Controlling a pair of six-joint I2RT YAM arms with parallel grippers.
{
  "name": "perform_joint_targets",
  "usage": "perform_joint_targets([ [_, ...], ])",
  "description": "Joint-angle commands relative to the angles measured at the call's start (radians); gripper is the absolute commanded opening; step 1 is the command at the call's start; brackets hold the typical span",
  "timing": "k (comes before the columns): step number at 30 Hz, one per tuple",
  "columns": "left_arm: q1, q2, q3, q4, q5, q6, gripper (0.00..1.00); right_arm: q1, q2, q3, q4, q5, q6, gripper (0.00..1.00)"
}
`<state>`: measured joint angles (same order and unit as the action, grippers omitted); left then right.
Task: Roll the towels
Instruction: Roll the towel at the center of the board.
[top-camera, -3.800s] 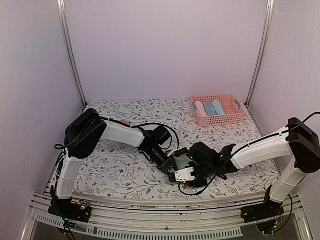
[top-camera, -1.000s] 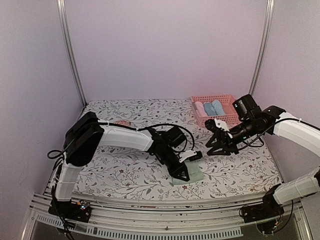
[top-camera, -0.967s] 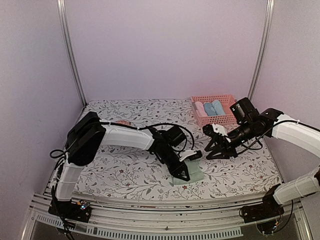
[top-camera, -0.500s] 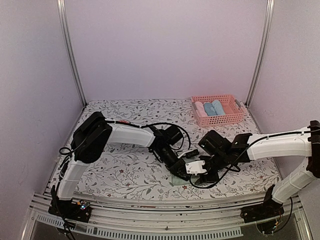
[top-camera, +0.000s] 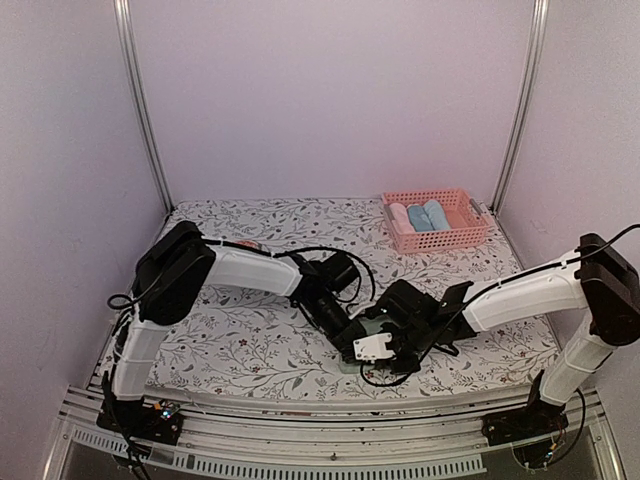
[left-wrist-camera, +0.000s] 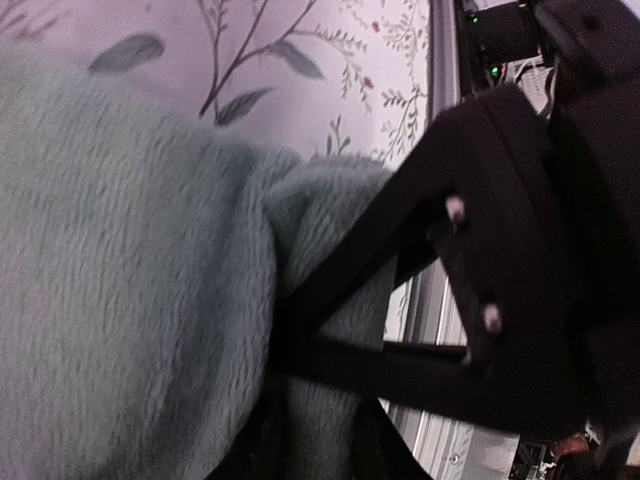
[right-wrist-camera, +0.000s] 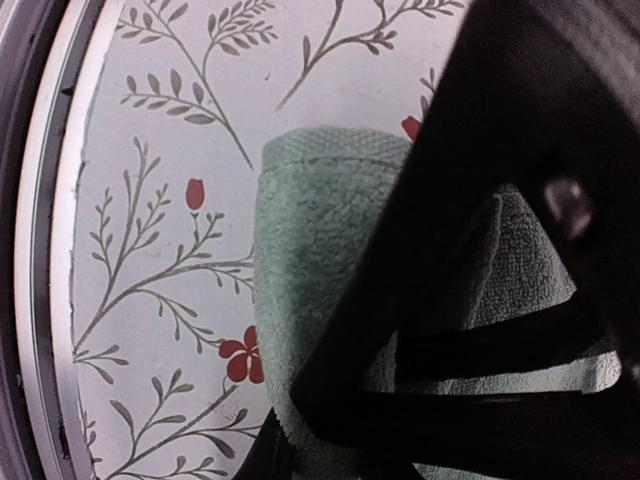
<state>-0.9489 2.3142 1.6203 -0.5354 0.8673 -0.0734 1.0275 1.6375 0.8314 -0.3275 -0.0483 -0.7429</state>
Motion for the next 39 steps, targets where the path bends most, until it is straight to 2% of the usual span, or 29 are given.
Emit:
perform_joint_targets([
  [1, 0.025, -0.173, -0.189, 0.059, -0.244, -0.028, 0.30, -0.009, 0.029, 0.012, -0.158, -0.176, 0.006, 0.09],
  [8, 0.021, -0.608, -0.608, 0.423, -0.477, -0.121, 0.37, -0.160, 0.235, 0.230, -0.464, -0.562, 0.013, 0.07],
  [9, 0.004, -0.670, -0.678, 0.486, -0.534, -0.129, 0.43, -0.195, 0.287, 0.279, -0.521, -0.623, 0.004, 0.06],
  [10, -0.033, -0.753, -0.762, 0.568, -0.616, -0.103, 0.45, -0.239, 0.345, 0.332, -0.593, -0.676, -0.016, 0.06],
  [12, -0.147, -0.887, -0.937, 0.767, -0.790, -0.011, 0.57, -0.284, 0.459, 0.438, -0.718, -0.758, -0.060, 0.06],
  [14, -0.225, -0.934, -1.007, 0.840, -0.885, 0.044, 0.63, -0.311, 0.557, 0.535, -0.821, -0.814, -0.105, 0.06],
  [18, -0.289, -0.851, -0.900, 0.707, -0.941, 0.157, 0.64, -0.330, 0.680, 0.633, -0.955, -0.870, -0.186, 0.06],
  [24, -0.337, -0.630, -0.712, 0.599, -1.033, 0.356, 0.62, -0.333, 0.697, 0.628, -0.914, -0.817, -0.159, 0.06],
  [29, -0.338, -0.498, -0.618, 0.582, -1.022, 0.472, 0.59, -0.333, 0.693, 0.635, -0.909, -0.821, -0.147, 0.07],
  [34, -0.338, -0.419, -0.561, 0.555, -0.963, 0.505, 0.54, -0.332, 0.695, 0.646, -0.902, -0.832, -0.132, 0.07],
  [39, -0.338, -0.340, -0.520, 0.517, -0.984, 0.505, 0.43, -0.333, 0.688, 0.648, -0.898, -0.840, -0.128, 0.08],
])
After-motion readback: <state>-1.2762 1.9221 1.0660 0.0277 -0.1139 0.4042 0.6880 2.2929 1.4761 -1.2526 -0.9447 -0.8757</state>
